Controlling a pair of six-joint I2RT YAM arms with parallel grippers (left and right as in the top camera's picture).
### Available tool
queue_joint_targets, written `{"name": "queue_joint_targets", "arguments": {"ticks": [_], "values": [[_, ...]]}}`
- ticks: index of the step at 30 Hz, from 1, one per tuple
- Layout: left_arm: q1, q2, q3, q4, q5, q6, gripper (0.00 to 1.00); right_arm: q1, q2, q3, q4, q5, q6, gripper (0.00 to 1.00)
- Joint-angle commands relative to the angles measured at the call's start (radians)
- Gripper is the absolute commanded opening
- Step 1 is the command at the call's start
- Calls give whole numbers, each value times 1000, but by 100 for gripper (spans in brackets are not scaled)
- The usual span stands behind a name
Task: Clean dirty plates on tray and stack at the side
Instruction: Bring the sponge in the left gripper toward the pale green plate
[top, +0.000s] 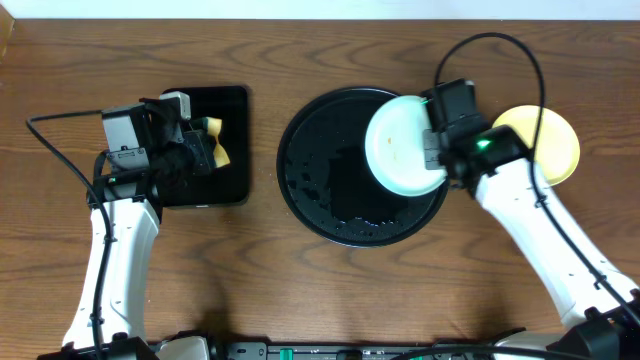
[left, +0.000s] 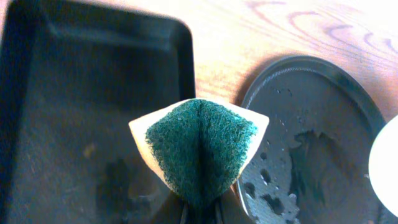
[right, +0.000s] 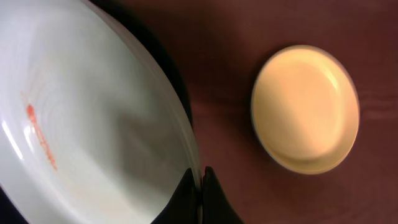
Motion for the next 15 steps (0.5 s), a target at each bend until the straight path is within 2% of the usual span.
{"name": "queue_joint_targets", "arguments": {"ticks": [1, 4, 12, 15], "values": [[-26, 5, 3, 36, 23, 63, 8, 34, -3, -19, 37, 65, 67, 1], [-77, 4, 3, 86, 29, 64, 7, 26, -1, -21, 52, -21, 67, 1], [-288, 4, 3, 186, 24, 45, 8, -32, -1, -21, 25, -50, 117, 1], [-354, 4, 3, 197, 24, 1, 7, -69, 3, -23, -24, -206, 138, 1]]}}
